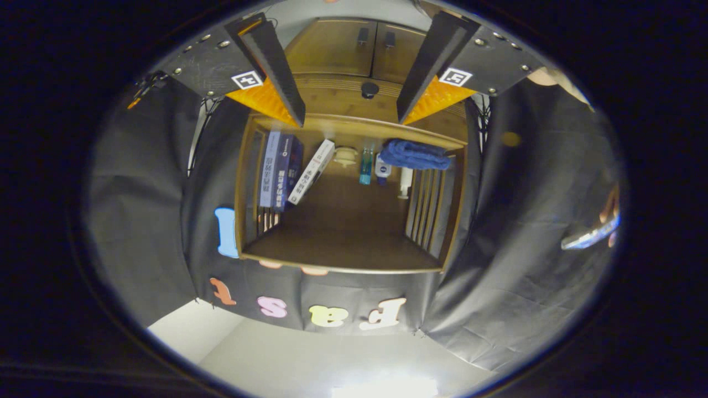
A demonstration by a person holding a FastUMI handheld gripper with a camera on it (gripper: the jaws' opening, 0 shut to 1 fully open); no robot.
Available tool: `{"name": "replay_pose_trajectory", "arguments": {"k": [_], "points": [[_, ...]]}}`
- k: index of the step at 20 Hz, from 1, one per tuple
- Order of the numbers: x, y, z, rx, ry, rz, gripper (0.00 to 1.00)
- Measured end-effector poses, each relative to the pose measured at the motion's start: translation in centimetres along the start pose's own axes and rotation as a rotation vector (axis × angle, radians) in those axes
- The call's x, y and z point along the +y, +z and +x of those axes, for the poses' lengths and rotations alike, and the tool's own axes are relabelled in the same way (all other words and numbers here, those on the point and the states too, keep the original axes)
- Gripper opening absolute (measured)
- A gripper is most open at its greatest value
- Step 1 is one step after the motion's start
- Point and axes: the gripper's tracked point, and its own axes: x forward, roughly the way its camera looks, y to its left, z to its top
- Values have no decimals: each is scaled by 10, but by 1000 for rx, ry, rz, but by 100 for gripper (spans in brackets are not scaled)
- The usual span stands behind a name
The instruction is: Pull open the drawer, take out the items inside it, and place them on the countertop above the cabinet.
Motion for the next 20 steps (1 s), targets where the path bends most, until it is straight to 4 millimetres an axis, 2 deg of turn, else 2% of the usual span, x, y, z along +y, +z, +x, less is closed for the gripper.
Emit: {"name": "replay_pose_trajectory", "arguments": {"k": [3,5,9,11,13,18,19,20], "points": [[11,-43,39,25,-9,-5,100],[18,-60,67,28,-4,8,100],[20,-116,122,109,2,9,100],[26,-143,139,167,24,-4,100],[31,-159,150,201,33,9,100],[38,-170,172,240,41,62,51],[36,-172,169,260,36,83,50],[37,-172,173,262,26,106,43]]}}
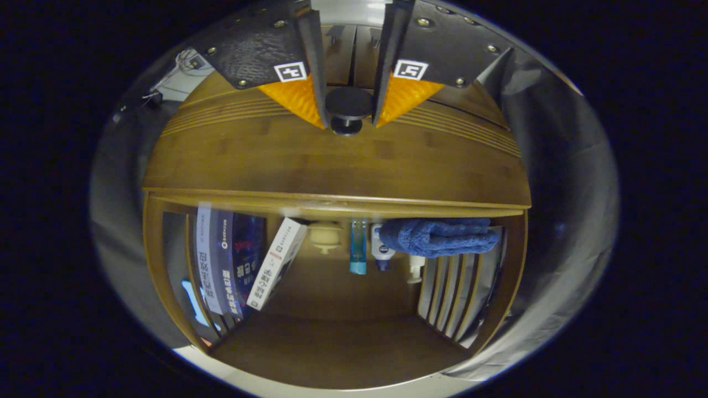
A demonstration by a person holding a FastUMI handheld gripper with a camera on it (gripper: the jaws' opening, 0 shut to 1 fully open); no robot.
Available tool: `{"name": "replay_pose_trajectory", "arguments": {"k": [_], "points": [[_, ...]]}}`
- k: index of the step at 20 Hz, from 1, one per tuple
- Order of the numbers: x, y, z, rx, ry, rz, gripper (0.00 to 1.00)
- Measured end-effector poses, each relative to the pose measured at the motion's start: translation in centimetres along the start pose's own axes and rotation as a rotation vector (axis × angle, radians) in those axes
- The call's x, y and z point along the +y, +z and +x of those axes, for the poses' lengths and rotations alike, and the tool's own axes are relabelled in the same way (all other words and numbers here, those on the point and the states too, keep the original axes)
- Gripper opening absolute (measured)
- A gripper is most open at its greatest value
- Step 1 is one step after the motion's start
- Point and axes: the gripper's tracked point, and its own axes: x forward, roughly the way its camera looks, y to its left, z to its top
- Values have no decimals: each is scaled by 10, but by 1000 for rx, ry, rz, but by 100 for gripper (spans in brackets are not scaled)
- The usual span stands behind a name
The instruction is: Pull open the drawer, take out the items inside it, and place them on the countertop above the cabinet.
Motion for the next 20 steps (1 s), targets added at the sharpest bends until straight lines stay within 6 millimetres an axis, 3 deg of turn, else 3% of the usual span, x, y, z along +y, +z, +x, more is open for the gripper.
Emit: {"name": "replay_pose_trajectory", "arguments": {"k": [6,7,12,20], "points": [[-4,-7,5,39,-36,89,38],[-3,-6,2,47,-35,103,33],[-5,-8,-10,53,-30,77,32],[1,-20,-83,39,-45,106,32]]}}
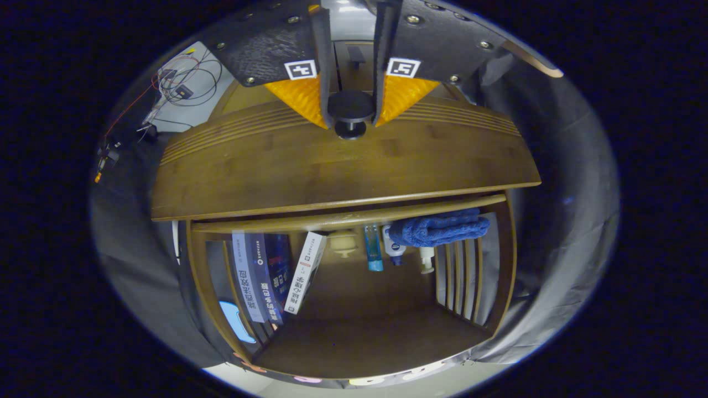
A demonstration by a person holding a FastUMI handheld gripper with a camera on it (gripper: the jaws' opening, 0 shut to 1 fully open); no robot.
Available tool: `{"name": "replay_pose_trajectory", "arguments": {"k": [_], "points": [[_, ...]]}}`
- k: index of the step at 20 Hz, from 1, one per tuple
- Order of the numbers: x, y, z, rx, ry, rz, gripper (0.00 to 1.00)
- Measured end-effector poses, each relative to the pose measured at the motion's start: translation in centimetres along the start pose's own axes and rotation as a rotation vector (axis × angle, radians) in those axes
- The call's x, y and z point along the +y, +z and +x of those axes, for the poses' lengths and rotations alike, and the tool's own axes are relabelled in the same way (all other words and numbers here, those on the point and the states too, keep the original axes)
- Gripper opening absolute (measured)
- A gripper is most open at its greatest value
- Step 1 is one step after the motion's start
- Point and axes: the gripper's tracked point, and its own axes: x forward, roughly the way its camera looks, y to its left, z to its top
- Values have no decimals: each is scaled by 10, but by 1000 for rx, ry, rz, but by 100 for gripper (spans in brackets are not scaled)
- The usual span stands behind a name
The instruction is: Pull open the drawer, take out the items inside it, and place them on the countertop above the cabinet.
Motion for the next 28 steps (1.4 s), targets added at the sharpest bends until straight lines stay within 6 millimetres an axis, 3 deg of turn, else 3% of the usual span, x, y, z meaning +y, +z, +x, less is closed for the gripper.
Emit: {"name": "replay_pose_trajectory", "arguments": {"k": [5,15,23,28], "points": [[-2,-13,-38,31,7,7,32],[7,-32,-92,96,18,9,32],[9,-44,-122,146,24,13,32],[10,-46,-129,157,29,-2,32]]}}
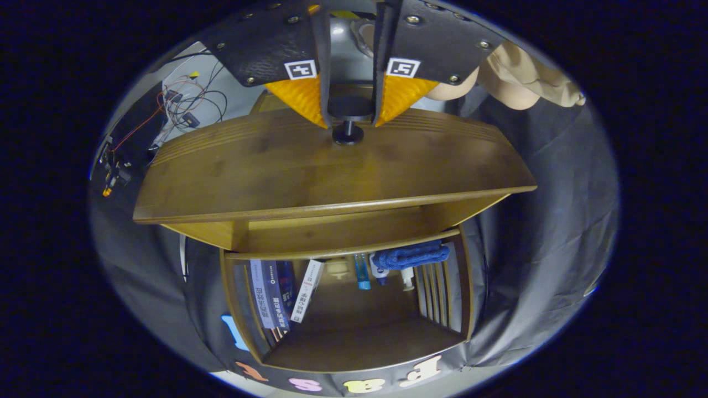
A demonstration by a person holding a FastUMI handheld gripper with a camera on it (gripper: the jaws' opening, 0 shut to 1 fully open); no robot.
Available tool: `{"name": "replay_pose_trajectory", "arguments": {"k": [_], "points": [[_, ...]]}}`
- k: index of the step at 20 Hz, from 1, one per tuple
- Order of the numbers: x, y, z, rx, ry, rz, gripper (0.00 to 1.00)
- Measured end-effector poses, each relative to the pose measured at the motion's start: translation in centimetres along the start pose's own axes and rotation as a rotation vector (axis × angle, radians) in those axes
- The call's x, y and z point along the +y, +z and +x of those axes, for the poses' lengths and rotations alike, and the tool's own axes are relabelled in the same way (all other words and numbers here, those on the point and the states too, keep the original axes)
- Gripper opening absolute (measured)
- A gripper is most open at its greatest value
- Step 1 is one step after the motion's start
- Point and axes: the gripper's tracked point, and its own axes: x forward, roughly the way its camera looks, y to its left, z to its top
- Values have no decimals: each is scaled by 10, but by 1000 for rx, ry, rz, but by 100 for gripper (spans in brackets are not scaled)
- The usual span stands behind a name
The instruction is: Pull open the drawer, take out the items inside it, and place them on the countertop above the cabinet.
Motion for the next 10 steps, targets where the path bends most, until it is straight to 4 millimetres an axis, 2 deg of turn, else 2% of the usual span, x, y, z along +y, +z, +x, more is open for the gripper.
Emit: {"name": "replay_pose_trajectory", "arguments": {"k": [3,5,6,9,10], "points": [[0,0,0,-1,3,0,32],[-1,-1,-3,4,0,10,38],[-1,0,-6,-2,-4,12,42],[-1,0,-21,-11,-25,-16,44],[0,6,-27,-27,-28,-21,44]]}}
